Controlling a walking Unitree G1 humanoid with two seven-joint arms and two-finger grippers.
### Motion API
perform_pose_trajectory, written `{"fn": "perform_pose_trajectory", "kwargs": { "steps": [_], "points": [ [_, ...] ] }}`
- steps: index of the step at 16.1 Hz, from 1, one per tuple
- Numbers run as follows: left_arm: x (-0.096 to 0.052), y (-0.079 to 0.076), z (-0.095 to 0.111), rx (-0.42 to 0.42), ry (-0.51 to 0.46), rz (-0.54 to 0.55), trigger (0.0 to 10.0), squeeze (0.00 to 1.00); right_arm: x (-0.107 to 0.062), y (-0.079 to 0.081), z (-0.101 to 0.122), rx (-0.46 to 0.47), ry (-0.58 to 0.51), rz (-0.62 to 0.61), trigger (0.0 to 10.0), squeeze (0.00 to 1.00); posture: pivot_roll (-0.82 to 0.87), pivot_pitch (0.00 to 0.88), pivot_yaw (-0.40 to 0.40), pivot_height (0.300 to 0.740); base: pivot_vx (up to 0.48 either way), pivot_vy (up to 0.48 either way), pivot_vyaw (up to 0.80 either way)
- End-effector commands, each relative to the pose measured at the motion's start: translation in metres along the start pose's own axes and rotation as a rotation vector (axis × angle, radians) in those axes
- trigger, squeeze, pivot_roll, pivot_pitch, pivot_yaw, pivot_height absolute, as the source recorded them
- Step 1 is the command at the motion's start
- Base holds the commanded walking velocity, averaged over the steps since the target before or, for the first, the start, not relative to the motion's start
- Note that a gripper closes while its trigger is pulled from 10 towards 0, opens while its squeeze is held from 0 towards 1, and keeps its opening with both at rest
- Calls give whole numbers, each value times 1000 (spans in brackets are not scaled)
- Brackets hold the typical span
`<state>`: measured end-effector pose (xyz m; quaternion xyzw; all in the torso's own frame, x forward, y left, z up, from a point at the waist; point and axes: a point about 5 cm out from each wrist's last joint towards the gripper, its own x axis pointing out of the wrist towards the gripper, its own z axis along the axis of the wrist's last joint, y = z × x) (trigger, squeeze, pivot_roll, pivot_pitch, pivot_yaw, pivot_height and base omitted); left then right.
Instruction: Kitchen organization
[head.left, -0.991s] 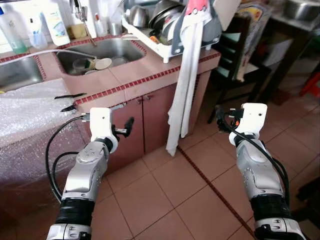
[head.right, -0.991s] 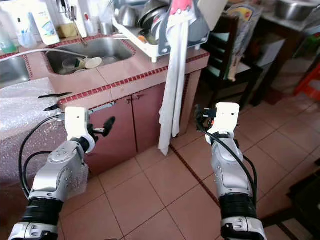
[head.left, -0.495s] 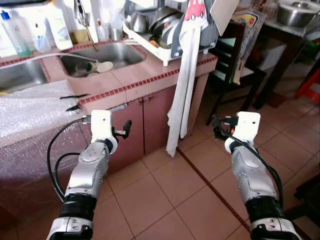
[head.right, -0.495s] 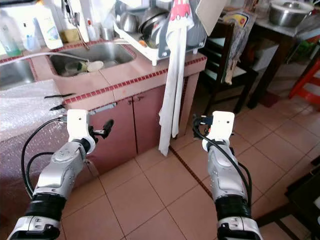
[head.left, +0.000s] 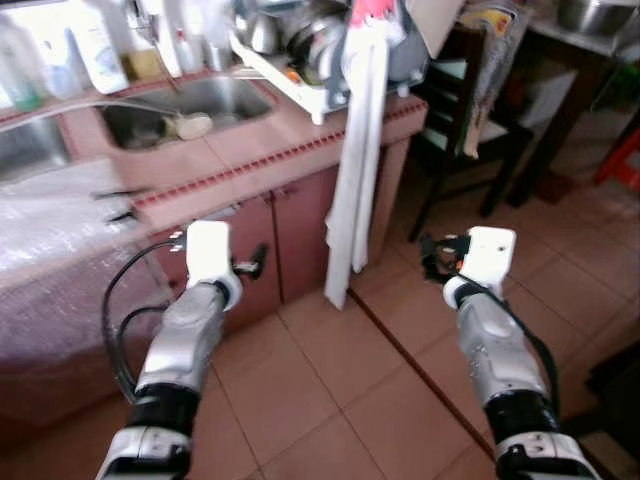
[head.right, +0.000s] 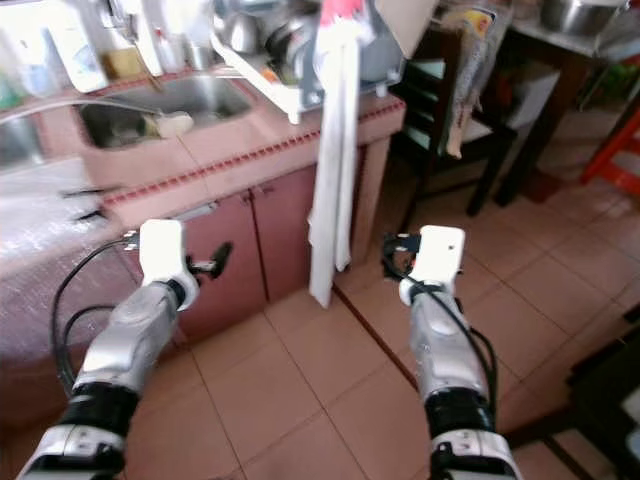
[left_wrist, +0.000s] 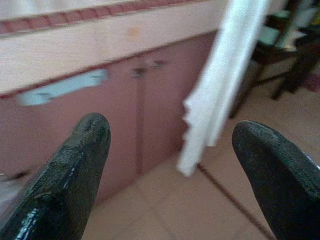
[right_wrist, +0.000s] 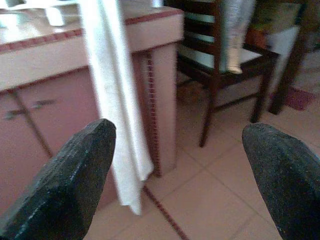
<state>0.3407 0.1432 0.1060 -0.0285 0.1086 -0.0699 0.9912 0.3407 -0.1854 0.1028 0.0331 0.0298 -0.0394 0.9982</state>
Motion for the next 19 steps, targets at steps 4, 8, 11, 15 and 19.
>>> {"fn": "perform_pose_trajectory", "kwargs": {
  "steps": [4,8,11,15,19],
  "points": [
    [1,8,0,-13,-10,29,10000,0,1,1,-1,11,-2,-1,10000,0,-28,67,11,740,0,-202,0],
    [3,22,-14,31,46,60,10000,0,2,-5,-10,55,27,-17,10000,0,-30,62,18,740,0,0,0],
    [2,37,-33,61,126,103,10000,0,3,-9,-20,82,75,-41,10000,0,-26,50,23,740,0,0,0],
    [-4,53,-59,90,234,133,10000,0,-2,-15,-43,119,174,-65,10000,0,-16,31,47,740,0,0,0],
    [-27,63,-107,135,437,157,10000,0,-22,-19,-84,146,364,-101,10000,0,-24,14,51,740,0,0,0]
  ]
}}
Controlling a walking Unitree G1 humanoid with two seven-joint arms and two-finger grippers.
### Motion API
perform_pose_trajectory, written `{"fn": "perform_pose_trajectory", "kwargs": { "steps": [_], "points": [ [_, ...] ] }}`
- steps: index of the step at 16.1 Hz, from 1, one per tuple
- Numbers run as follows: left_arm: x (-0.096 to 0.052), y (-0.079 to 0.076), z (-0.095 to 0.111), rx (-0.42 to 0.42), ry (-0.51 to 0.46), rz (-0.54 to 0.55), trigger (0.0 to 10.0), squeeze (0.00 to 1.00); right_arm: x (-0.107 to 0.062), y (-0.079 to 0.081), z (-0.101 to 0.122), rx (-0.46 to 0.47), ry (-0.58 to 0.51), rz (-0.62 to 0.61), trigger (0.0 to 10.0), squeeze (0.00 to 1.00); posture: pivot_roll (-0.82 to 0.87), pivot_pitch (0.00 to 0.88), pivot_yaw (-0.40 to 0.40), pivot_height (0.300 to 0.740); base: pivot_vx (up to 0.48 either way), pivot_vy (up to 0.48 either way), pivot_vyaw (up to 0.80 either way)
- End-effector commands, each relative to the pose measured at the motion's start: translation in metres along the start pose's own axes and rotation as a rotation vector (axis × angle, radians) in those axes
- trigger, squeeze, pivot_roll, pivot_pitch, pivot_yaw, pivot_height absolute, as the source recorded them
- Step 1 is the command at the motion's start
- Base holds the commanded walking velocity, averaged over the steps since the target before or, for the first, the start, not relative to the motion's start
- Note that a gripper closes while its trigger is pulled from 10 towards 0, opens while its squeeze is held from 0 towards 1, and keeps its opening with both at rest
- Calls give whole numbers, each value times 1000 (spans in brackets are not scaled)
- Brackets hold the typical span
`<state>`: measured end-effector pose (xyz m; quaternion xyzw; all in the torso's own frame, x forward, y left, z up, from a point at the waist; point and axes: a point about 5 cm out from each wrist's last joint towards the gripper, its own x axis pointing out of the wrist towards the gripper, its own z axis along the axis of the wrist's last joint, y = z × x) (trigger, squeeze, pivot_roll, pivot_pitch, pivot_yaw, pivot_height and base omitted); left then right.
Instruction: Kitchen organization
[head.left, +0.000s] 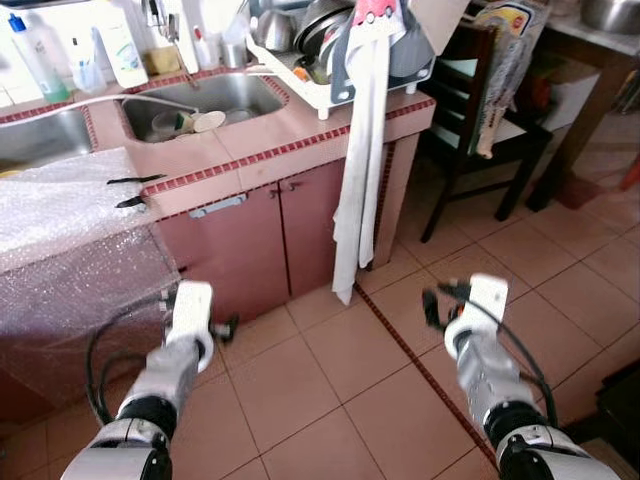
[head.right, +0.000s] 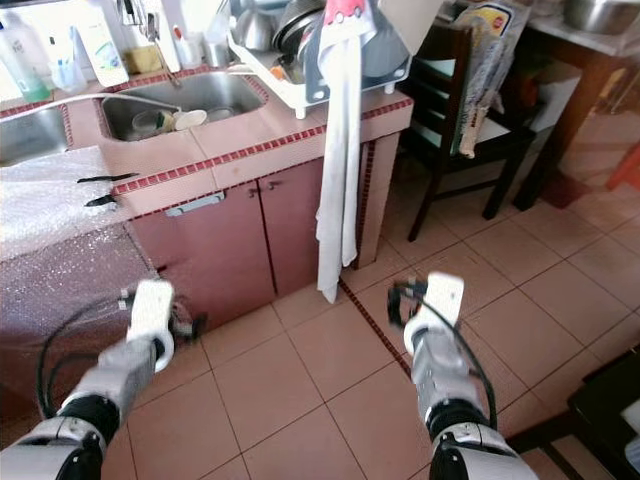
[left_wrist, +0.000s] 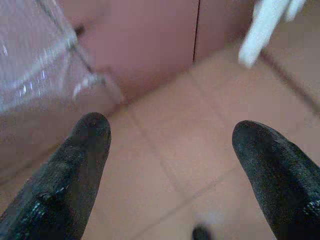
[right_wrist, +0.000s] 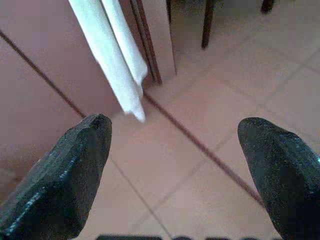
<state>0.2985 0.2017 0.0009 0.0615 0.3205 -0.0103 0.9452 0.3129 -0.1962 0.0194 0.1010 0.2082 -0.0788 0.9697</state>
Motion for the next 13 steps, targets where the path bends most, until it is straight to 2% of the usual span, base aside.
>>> {"fn": "perform_pose_trajectory", "kwargs": {
  "steps": [1,5,6,8,10,13],
  "points": [
    [-4,5,-27,43,90,16,10000,0,-5,-4,-20,-29,85,-18,10000,0,-26,12,49,740,0,0,0],
    [-12,11,-59,113,199,41,10000,0,-19,-12,-59,-48,235,-35,10000,0,-44,11,48,740,0,0,0],
    [-18,12,-77,119,262,49,10000,0,-30,-14,-82,-82,318,-25,10000,0,-54,13,45,740,0,0,0],
    [-25,14,-95,127,325,64,10000,0,-42,-20,-103,-105,397,-32,10000,0,-59,18,40,740,0,0,0],
    [-27,13,-102,116,347,67,10000,0,-52,-25,-117,-111,461,-21,10000,0,-61,24,36,740,0,0,0],
    [-30,12,-108,69,360,84,10000,0,-59,-30,-126,-149,498,6,10000,0,-60,32,28,740,0,0,0]
  ]
}}
